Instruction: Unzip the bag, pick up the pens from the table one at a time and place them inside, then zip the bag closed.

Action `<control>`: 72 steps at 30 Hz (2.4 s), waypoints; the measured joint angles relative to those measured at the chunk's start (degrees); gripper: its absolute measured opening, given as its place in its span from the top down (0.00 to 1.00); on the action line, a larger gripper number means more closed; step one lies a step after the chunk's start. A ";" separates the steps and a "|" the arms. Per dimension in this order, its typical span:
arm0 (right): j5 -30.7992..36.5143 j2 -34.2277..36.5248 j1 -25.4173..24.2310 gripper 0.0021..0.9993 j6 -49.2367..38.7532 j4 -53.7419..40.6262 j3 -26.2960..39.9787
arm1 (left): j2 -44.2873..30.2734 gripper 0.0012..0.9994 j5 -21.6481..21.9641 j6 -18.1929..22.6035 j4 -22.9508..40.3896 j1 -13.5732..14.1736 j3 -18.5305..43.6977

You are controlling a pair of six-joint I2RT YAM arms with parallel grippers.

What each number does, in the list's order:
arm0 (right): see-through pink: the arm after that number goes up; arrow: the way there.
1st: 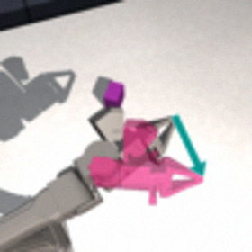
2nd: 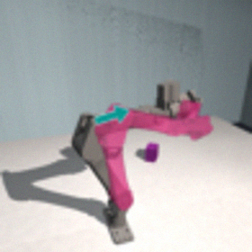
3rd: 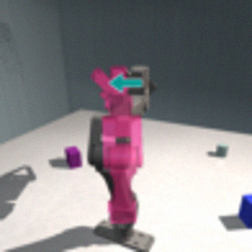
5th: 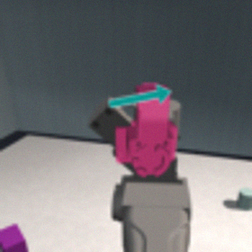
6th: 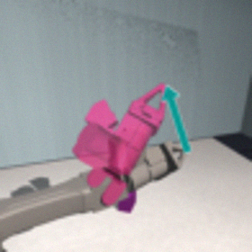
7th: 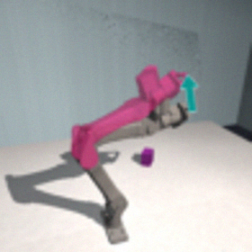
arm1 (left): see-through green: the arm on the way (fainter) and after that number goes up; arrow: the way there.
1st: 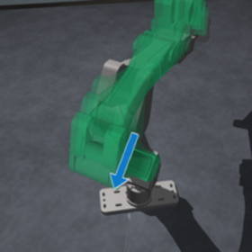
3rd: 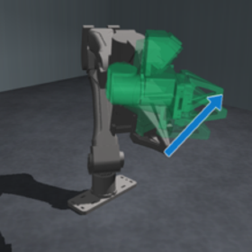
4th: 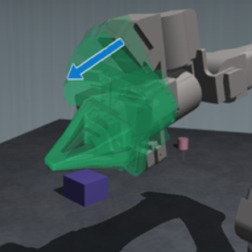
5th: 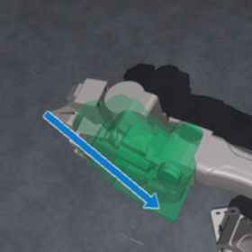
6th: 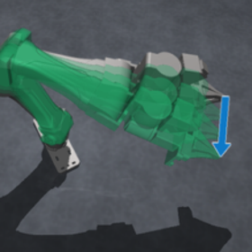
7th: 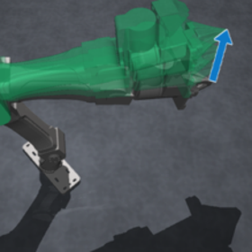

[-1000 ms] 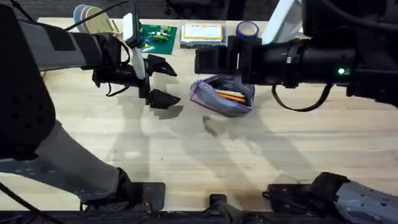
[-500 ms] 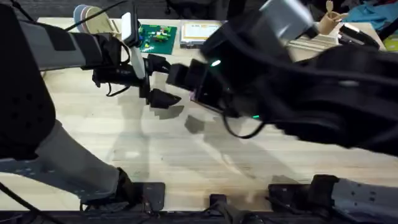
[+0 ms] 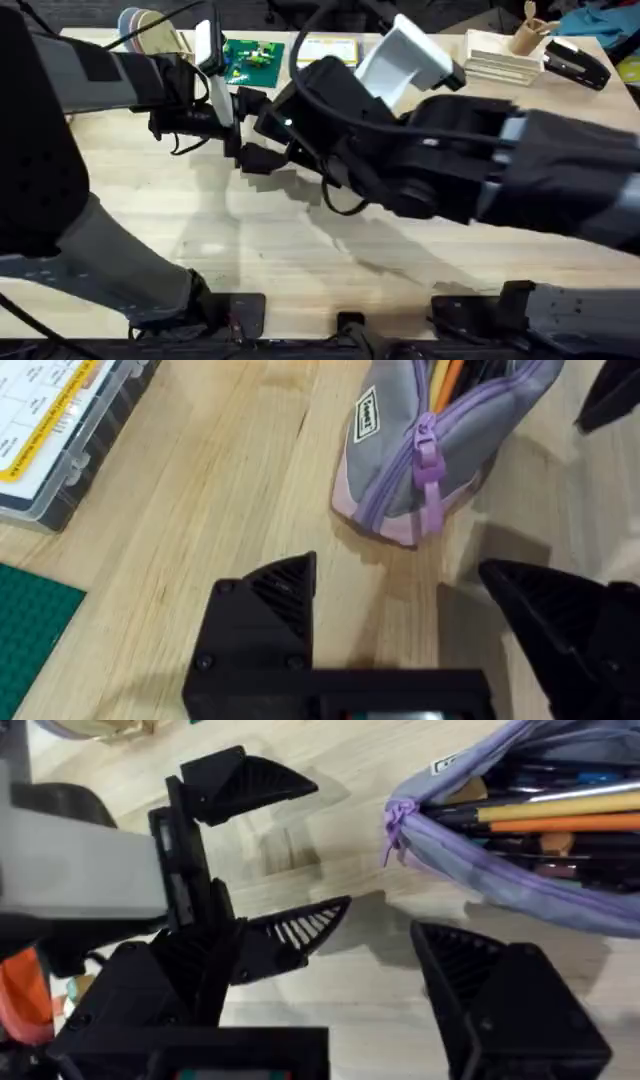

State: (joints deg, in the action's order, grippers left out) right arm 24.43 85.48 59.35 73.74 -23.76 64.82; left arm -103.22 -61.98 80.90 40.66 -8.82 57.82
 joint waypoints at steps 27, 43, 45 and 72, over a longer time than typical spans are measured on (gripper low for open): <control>0.28 12.07 -7.75 0.19 2.38 8.14 0.00 | -0.02 0.01 0.04 -0.11 0.00 0.00 0.00; 0.20 13.06 -10.25 0.74 2.62 8.41 0.00 | -0.02 0.01 0.04 -0.13 0.00 0.00 0.00; 0.17 13.06 -10.25 0.78 2.62 8.43 0.00 | -0.02 0.01 0.04 -0.14 0.00 0.00 0.00; -3.40 12.13 -10.31 0.97 2.60 8.84 0.00 | -0.02 0.01 0.04 -0.15 0.02 0.00 0.00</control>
State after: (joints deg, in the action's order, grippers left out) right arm 21.03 97.61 49.04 76.34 -14.92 64.82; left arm -103.24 -61.93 80.75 40.69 -8.82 57.82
